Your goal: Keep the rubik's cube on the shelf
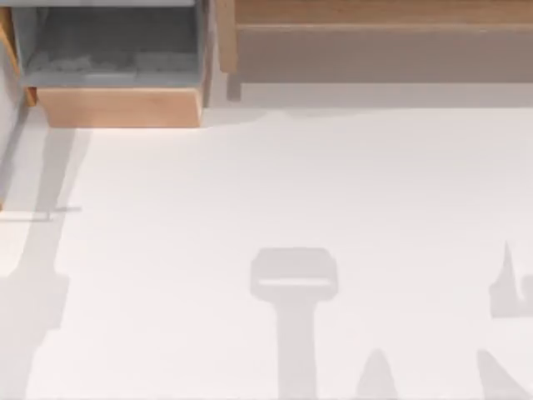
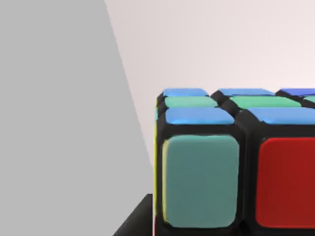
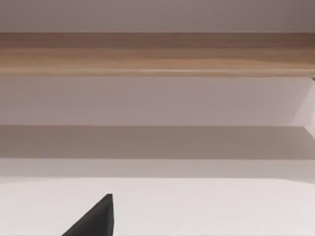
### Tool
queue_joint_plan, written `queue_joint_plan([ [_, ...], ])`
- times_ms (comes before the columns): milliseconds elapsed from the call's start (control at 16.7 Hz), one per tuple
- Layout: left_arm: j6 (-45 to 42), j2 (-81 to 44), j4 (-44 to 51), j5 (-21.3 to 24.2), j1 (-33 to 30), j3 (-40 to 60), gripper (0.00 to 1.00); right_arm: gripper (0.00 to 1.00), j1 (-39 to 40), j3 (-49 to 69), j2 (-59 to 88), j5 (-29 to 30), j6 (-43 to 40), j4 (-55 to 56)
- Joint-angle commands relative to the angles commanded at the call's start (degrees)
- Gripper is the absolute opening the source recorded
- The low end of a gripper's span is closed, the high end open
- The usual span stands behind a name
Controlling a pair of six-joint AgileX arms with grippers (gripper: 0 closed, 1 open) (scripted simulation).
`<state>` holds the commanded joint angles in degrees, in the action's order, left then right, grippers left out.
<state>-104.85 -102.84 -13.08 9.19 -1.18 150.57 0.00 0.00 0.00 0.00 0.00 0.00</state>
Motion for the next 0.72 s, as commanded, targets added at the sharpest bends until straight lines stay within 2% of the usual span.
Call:
queue_joint_plan([
  [360, 31.26, -18.49, -13.24, -15.79, -32.33, -14.96, 0.00, 1.00, 0.00, 0.00, 0.00, 0.00, 0.00, 0.00],
  [540, 46.72, -26.70, -19.36, -23.45, -43.74, -20.79, 0.00, 1.00, 0.00, 0.00, 0.00, 0.00, 0.00, 0.00],
  [720, 61.30, -34.06, -24.91, -30.71, -50.98, -25.35, 0.00, 1.00, 0.00, 0.00, 0.00, 0.00, 0.00, 0.00],
])
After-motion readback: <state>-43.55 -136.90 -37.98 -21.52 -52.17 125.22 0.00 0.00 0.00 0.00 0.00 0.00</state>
